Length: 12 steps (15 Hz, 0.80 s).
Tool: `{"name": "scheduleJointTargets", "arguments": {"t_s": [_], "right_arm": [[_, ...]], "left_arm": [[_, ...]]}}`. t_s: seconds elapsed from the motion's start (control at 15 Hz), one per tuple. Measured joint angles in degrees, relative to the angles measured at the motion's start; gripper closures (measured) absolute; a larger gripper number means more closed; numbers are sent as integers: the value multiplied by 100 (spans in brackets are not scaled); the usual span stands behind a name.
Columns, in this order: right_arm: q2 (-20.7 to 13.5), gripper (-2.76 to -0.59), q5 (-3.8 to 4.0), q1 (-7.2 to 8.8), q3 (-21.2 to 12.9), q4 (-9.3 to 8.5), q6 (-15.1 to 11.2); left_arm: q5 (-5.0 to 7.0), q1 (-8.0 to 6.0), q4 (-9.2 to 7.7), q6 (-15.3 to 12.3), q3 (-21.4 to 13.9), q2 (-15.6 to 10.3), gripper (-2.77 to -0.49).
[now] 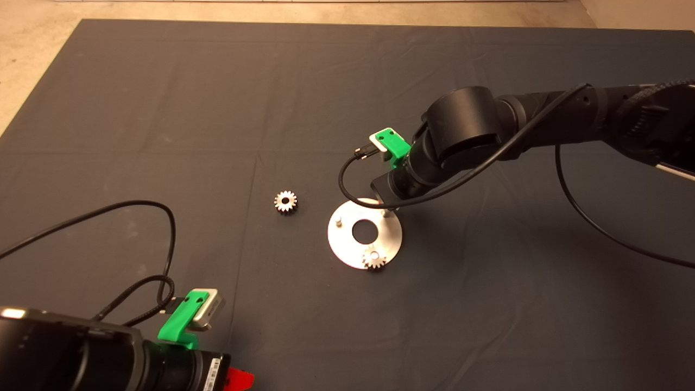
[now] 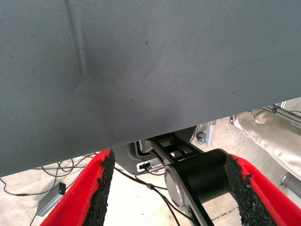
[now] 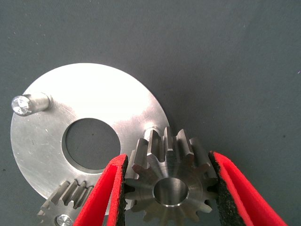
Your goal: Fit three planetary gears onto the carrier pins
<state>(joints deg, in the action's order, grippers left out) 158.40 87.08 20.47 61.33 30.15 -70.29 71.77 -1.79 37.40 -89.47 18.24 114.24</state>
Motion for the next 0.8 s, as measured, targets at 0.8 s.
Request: {"name": "scheduleJointTargets", "arguments": {"t_s": [0.8], "right_arm": [[7,-101,-23,-250,201,-5,20]], "left_arm": [[-22,0,0,-2,0,-4,-163]]}}
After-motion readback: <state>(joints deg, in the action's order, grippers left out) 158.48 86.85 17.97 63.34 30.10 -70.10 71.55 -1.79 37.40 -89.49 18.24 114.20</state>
